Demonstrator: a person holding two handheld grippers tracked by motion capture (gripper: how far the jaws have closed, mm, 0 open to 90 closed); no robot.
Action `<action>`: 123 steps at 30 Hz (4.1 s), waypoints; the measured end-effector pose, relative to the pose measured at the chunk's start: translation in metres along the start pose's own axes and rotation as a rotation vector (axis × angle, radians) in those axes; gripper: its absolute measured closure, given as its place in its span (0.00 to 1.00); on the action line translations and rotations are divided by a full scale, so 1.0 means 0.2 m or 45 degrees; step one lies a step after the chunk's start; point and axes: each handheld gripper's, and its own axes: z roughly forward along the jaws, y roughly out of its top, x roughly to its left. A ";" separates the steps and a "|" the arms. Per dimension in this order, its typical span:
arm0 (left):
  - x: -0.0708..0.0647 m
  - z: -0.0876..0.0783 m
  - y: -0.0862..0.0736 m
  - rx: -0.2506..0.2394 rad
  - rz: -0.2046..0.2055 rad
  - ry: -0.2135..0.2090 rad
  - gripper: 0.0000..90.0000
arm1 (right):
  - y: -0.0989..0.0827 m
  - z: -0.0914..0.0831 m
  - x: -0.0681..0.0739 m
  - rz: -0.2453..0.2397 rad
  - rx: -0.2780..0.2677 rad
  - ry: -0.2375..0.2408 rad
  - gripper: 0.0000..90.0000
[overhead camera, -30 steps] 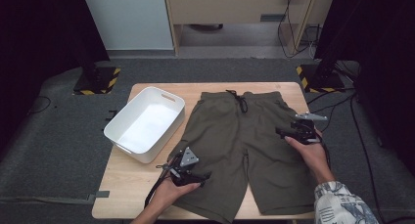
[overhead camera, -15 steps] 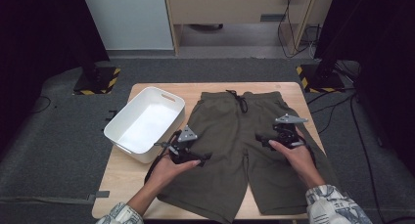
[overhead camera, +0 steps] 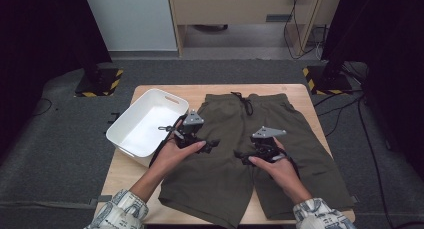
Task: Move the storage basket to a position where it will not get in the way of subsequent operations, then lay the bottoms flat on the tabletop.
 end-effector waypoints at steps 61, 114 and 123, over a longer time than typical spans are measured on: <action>0.11 -0.26 0.00 0.020 -0.040 0.145 0.10 | -0.20 0.38 0.77 -0.418 0.211 0.297 0.58; 0.21 0.04 0.14 0.009 -0.157 0.268 0.17 | -0.06 0.02 0.43 -0.129 0.003 0.158 0.94; 0.26 0.20 0.19 0.012 -0.200 0.282 0.21 | -0.14 -0.19 0.11 0.013 -0.045 -0.009 0.94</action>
